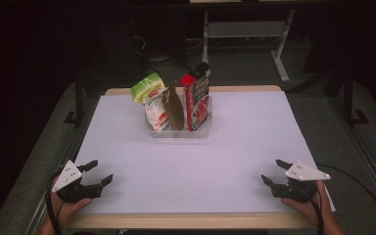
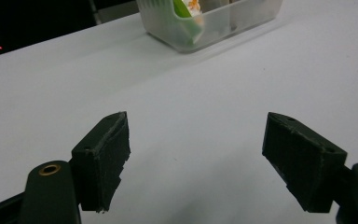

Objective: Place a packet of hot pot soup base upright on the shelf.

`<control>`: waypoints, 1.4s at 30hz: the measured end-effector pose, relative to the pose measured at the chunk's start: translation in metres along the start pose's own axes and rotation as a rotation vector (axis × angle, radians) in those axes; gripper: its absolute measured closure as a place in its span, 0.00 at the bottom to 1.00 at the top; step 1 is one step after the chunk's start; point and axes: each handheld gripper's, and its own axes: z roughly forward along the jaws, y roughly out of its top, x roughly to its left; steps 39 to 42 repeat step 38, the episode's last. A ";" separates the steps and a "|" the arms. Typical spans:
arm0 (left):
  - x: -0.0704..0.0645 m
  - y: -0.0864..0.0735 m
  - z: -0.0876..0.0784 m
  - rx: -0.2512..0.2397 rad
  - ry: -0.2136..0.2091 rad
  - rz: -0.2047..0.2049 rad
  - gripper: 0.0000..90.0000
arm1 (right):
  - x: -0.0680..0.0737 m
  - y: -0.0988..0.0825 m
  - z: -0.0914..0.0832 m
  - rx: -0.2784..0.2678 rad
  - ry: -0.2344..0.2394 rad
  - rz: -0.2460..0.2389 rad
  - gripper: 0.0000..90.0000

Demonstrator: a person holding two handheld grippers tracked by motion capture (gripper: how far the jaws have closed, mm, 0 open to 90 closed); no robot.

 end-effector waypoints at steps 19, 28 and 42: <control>-0.001 0.004 0.004 -0.008 0.007 0.006 0.21 | 0.011 -0.003 0.000 0.036 0.005 -0.028 0.28; -0.002 0.003 0.006 0.005 0.005 0.004 0.20 | 0.011 -0.003 0.000 0.038 0.008 -0.029 0.28; -0.003 0.005 0.008 0.009 0.006 0.012 0.20 | 0.011 -0.003 0.001 0.042 0.009 -0.033 0.28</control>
